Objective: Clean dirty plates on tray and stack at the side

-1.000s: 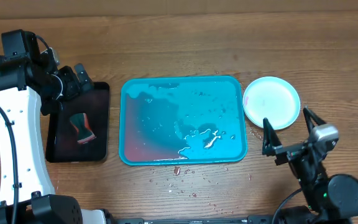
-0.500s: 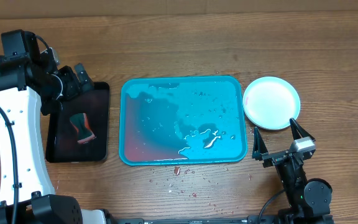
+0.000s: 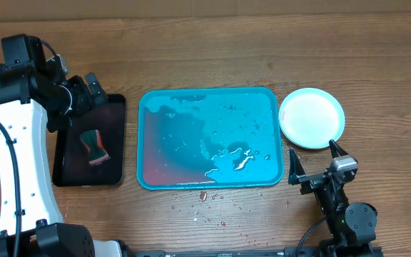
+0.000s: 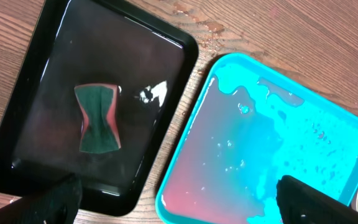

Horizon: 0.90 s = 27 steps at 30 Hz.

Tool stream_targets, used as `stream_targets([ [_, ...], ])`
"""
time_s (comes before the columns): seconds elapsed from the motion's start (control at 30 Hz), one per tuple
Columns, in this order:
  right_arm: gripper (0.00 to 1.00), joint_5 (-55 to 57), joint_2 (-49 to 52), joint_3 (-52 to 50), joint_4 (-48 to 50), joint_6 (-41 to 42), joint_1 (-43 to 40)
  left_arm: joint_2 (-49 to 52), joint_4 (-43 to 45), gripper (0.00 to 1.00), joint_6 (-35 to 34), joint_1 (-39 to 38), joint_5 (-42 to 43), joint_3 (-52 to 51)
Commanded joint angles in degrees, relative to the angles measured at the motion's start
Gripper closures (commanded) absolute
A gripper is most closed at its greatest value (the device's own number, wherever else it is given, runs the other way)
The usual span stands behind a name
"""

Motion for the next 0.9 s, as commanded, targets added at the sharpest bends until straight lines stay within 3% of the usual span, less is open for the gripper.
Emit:
stream_targets([
  [0.0, 0.00, 0.8, -0.5, -0.6, 0.3, 0.4, -0.1, -0.3, -0.1, 0.00, -0.8, -0.5, 0.4, 0.9],
  [0.53, 0.00, 0.7, -0.5, -0.6, 0.3, 0.4, -0.1, -0.7, 0.0, 0.00, -0.8, -0.7, 0.2, 0.8],
  [0.73, 0.00, 0.7, -0.5, -0.6, 0.3, 0.4, -0.1, -4.1, 0.0, 0.00, -0.7, -6.1, 0.1, 0.8],
  [0.87, 0.00, 0.8, -0.5, -0.6, 0.3, 0.4, -0.1, -12.4, 0.9, 0.00, 1.2, -12.4, -12.9, 0.1],
])
